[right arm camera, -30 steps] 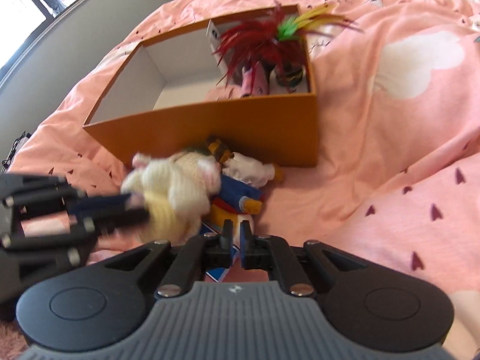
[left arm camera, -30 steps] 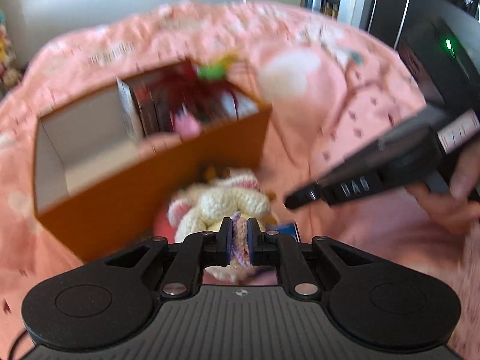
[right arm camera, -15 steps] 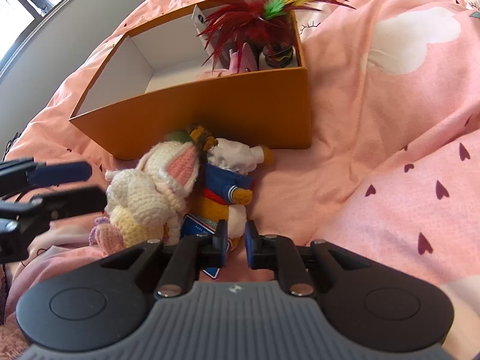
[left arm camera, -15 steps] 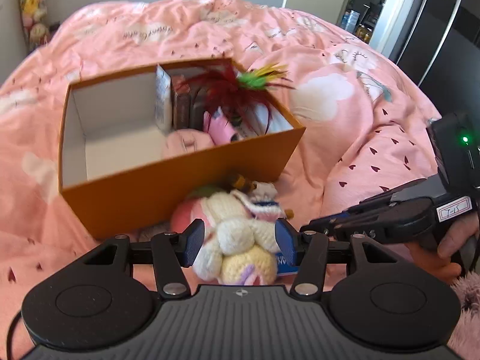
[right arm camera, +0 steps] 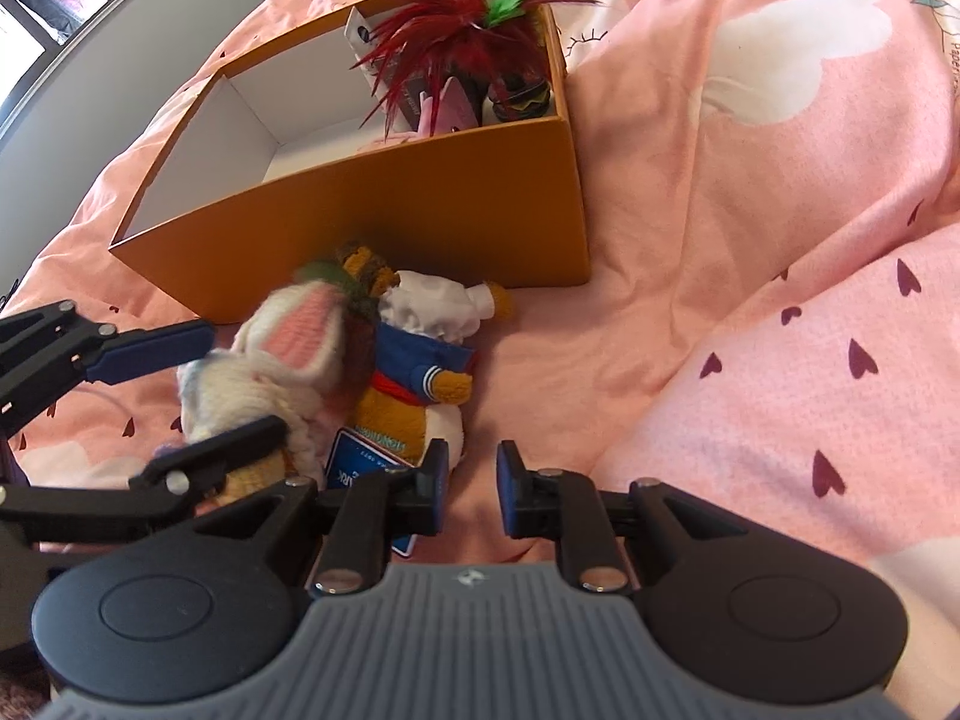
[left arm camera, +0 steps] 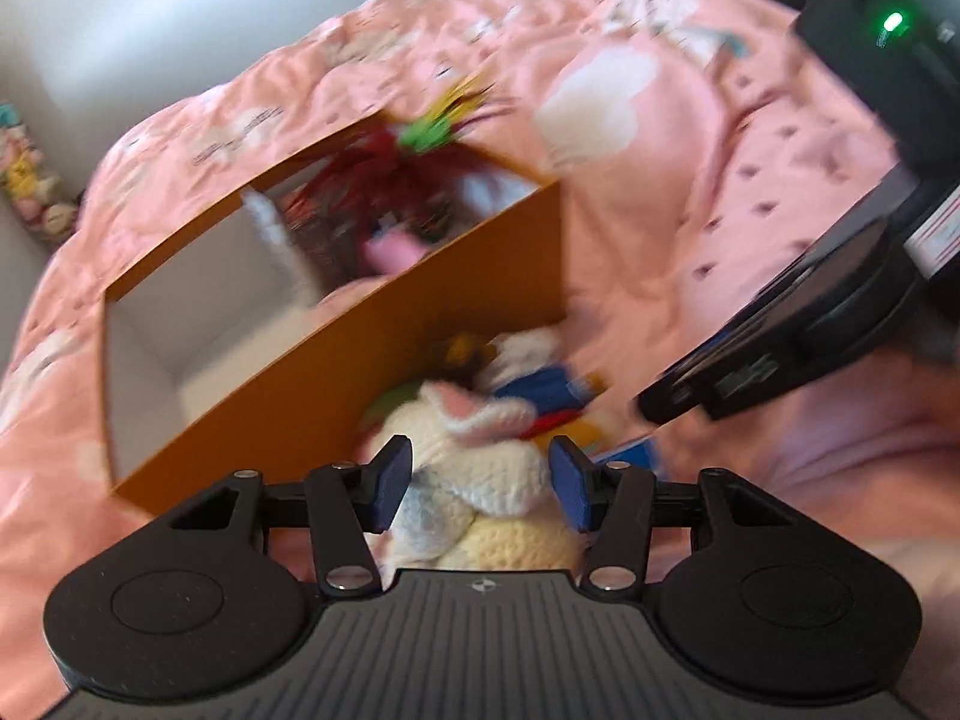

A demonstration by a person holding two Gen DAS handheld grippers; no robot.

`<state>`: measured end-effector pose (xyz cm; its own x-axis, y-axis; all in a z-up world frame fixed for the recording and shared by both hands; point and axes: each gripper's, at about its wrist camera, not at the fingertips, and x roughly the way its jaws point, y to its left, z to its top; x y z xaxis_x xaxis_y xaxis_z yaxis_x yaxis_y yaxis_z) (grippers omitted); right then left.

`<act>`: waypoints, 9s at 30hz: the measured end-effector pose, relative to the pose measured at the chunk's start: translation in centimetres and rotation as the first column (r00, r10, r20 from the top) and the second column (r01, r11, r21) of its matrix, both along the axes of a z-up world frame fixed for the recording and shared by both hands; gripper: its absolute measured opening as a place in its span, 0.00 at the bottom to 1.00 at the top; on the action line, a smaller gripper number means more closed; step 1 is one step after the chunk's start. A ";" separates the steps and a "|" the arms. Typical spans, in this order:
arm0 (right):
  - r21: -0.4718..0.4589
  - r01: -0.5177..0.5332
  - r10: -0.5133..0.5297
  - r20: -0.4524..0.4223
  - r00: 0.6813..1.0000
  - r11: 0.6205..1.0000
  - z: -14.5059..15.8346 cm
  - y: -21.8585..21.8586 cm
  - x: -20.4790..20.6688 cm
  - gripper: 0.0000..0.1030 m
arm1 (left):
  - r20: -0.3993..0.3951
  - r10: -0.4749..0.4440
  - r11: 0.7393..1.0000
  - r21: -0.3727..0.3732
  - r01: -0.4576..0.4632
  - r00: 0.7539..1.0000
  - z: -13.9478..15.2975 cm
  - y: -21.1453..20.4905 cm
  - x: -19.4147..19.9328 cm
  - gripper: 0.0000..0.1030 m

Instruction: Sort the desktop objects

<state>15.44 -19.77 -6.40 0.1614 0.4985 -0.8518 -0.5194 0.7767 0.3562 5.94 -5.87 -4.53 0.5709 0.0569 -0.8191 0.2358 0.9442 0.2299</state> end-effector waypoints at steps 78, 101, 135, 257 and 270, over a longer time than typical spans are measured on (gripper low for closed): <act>-0.043 -0.183 0.188 0.200 0.962 0.982 5.6 2.2 0.5 0.12 | 0.033 0.205 0.883 -0.437 -0.170 0.978 3.9 9.0 -0.2 0.04; -0.194 -0.244 0.283 0.202 0.938 0.950 3.8 1.9 0.5 0.12 | 0.054 0.121 0.865 -0.495 -0.079 0.991 5.0 6.9 2.0 0.17; -0.825 -0.561 0.952 0.124 -0.280 -0.058 1.0 0.9 -6.9 0.37 | -0.155 0.163 0.866 -0.450 -0.217 0.974 1.6 6.4 0.3 0.55; 0.006 -0.188 0.184 0.181 0.966 0.982 1.9 2.1 1.8 0.34 | -0.649 0.589 0.028 -0.580 -0.814 0.482 -7.1 13.7 0.3 0.44; 0.173 0.037 -0.025 -0.070 0.997 0.984 1.4 -0.6 3.6 0.20 | -0.292 0.361 0.734 -0.497 -0.463 0.886 -0.3 9.1 2.9 0.40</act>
